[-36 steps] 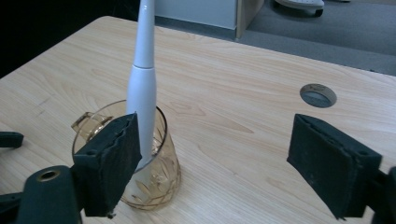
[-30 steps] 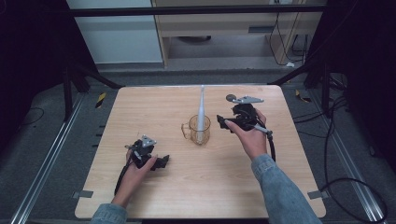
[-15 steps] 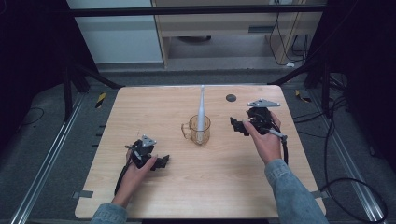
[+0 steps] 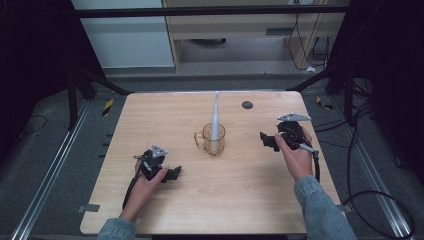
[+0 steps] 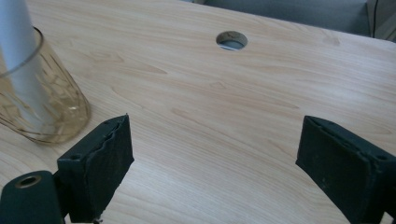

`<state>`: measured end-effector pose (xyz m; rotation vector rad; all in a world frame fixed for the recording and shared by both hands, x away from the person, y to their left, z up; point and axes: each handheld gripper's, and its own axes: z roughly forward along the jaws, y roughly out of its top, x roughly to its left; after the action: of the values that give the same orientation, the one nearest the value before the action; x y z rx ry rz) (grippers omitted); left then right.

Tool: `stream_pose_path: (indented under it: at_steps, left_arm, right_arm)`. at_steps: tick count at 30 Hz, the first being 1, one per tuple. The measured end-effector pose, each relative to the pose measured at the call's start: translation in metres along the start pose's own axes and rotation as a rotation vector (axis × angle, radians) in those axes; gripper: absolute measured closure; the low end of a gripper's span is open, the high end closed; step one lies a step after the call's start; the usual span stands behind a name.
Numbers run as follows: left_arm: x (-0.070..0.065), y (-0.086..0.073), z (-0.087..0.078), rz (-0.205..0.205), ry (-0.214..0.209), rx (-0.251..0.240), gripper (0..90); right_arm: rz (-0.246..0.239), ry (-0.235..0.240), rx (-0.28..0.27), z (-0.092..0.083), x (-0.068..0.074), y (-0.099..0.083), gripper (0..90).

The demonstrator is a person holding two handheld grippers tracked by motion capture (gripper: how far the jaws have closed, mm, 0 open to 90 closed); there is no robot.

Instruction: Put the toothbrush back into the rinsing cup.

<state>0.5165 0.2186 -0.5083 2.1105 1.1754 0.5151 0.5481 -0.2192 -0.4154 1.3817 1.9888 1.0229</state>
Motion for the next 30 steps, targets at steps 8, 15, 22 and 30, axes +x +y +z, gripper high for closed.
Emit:
stream_pose_path:
  at_steps: [8, 15, 22, 30]
  left_arm:
    - [0.000, 0.000, 0.000, 0.000, 0.000, 0.000, 0.0]
    - [0.000, 0.000, 0.000, 0.000, 0.000, 0.000, 0.0]
    - [0.000, 0.000, 0.000, 0.001, 0.000, 0.000, 0.0]
    - [0.000, 0.000, 0.000, 0.000, 0.000, 0.000, 0.0]
  right_arm:
    - [-0.004, -0.024, 0.024, 0.000, -0.010, -0.011, 10.2]
    - [-0.009, -0.035, 0.051, 0.005, -0.015, -0.022, 10.3]
    - [-0.002, -0.028, 0.070, 0.010, -0.017, -0.032, 10.7]
    - [0.007, -0.012, 0.094, 0.020, -0.018, -0.045, 11.0]
